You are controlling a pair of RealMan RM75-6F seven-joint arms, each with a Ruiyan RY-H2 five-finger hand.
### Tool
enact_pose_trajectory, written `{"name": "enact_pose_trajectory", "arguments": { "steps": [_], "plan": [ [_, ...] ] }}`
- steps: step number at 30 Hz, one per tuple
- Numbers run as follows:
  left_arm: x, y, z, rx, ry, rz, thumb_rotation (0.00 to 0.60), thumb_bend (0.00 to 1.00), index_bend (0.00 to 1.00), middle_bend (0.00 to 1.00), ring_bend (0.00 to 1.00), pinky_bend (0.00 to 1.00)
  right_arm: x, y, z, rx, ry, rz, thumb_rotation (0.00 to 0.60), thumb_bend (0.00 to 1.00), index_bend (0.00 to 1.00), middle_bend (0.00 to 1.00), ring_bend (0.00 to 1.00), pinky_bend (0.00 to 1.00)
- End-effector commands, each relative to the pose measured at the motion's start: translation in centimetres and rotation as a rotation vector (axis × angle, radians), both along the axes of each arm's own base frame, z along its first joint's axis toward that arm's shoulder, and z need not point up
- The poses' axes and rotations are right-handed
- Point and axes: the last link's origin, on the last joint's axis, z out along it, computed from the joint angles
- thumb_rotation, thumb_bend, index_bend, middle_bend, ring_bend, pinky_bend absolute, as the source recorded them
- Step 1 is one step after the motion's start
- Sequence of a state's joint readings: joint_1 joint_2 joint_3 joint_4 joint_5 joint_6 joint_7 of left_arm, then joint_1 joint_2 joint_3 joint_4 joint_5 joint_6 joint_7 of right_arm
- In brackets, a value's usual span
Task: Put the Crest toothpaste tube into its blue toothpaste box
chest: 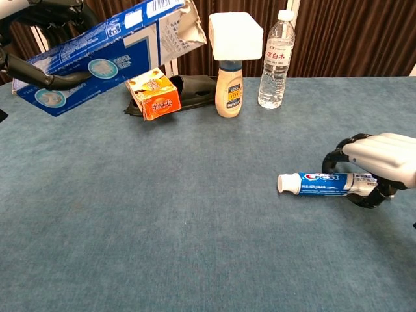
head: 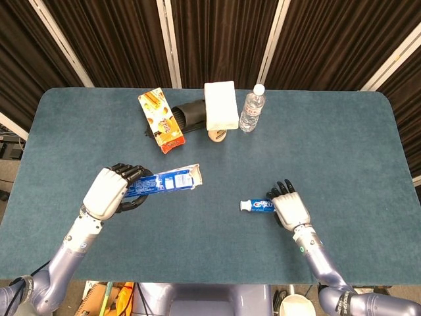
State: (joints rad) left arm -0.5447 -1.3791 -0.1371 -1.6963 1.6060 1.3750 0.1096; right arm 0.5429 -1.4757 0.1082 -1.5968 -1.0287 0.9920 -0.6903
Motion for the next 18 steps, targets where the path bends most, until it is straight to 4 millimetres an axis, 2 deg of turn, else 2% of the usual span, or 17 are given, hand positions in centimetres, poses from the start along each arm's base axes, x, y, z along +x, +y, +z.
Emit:
{"name": "enact_pose_trajectory", "arguments": {
  "steps": [1, 3, 7, 9, 13, 18],
  "plan": [
    [0.0, 0.0, 0.0, -0.002, -0.001, 0.0, 0.6, 0.46, 0.41, 0.52, 0.5, 0.51, -0.6, 0.1, -0.3, 0.001, 0.01, -0.014, 0.6, 0.42, 0.42, 0.37, 0.22, 0.15],
    [0.0, 0.0, 0.0, -0.004, -0.001, -0.001, 0.6, 0.46, 0.41, 0.52, 0.5, 0.51, -0.8, 0.2, -0.4, 0.001, 0.012, -0.017, 0.6, 0.42, 0.48, 0.43, 0.29, 0.25],
    [0.0, -0.1, -0.1, -0.005, -0.001, -0.003, 0.6, 0.46, 0.41, 0.52, 0.5, 0.51, -0.8, 0.2, -0.3, -0.006, -0.005, -0.015, 0.6, 0.42, 0.67, 0.61, 0.5, 0.56],
    [0.0, -0.1, -0.1, -0.004, -0.003, -0.005, 0.6, 0.46, 0.41, 0.52, 0.5, 0.51, -0.6, 0.2, 0.0, -0.014, -0.022, -0.005, 0.6, 0.42, 0.75, 0.68, 0.59, 0.67],
    [0.0, -0.1, -0.1, -0.005, -0.009, -0.007, 0.6, 0.46, 0.41, 0.52, 0.5, 0.51, 0.5, 0.2, 1.2, -0.045, -0.08, 0.047, 0.6, 0.42, 0.83, 0.74, 0.65, 0.73],
    [0.0, -0.2, -0.4, -0.021, -0.018, -0.004, 0.6, 0.46, 0.41, 0.52, 0.5, 0.51, 2.0, -0.1, 3.9, -0.099, -0.14, 0.132, 0.6, 0.43, 0.85, 0.76, 0.67, 0.74]
  ]
}}
